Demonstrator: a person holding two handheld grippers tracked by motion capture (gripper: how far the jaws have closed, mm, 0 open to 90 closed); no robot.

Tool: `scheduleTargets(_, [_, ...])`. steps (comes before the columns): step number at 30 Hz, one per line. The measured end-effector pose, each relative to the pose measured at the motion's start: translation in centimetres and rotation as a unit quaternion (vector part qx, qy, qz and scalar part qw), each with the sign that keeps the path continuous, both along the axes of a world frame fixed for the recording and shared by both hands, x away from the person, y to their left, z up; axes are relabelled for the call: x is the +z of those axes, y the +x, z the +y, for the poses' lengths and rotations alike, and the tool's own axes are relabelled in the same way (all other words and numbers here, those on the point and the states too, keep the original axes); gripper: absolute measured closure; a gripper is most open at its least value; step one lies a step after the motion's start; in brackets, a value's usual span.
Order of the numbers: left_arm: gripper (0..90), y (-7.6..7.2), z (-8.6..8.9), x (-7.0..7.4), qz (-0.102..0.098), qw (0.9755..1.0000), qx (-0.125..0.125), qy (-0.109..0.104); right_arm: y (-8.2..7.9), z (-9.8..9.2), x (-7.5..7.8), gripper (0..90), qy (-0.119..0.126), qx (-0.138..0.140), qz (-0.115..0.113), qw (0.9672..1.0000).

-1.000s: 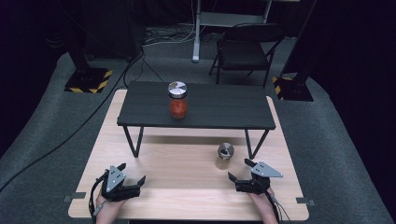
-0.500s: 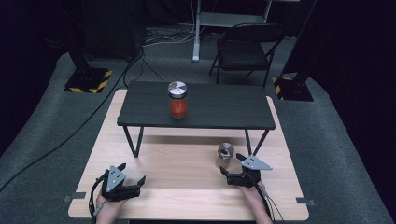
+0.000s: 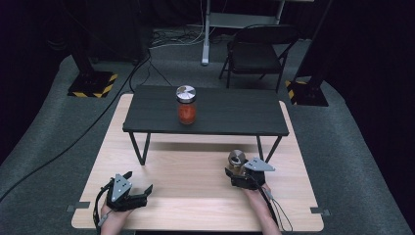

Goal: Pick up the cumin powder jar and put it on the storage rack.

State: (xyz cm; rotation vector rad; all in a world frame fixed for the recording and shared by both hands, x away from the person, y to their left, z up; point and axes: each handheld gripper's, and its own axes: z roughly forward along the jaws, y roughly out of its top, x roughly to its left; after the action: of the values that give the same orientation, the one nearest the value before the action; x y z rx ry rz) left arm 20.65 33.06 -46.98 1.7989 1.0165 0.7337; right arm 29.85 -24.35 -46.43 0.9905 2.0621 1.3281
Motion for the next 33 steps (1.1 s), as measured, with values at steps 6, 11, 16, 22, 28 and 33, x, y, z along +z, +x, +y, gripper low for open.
scheduleTargets(6, [9.1, 0.1, 0.0, 0.0, 0.001, 1.0, -0.001, -0.001, -0.4, 0.3, 0.2, 29.9, -0.009, -0.008, -0.004, 0.9999])
scheduleTargets(11, [9.1, 0.0, 0.0, 0.0, 0.001, 1.0, -0.001, -0.001, -0.8, -0.1, 0.8, 30.0, -0.014, -0.006, -0.008, 0.9999])
scheduleTargets(16, [9.1, 0.0, -0.1, 0.0, 0.0, 1.0, -0.001, 0.002, -1.6, -1.0, 2.5, 30.0, -0.01, 0.006, -0.02, 0.9997])
scheduleTargets(22, [9.1, 0.0, -0.1, 0.0, 0.001, 1.0, 0.0, 0.002, -2.4, -1.9, 5.3, 29.9, -0.017, 0.019, -0.027, 0.9993])
scheduleTargets(28, [9.2, 0.0, -0.1, 0.0, 0.001, 1.0, 0.0, 0.002, -2.9, -2.8, 8.2, 29.9, -0.013, 0.032, -0.03, 0.999])
scheduleTargets(33, [9.1, 0.0, -0.1, 0.0, 0.001, 1.0, 0.0, 0.002, -3.2, -3.1, 10.3, 29.9, -0.011, 0.041, -0.035, 0.9985])
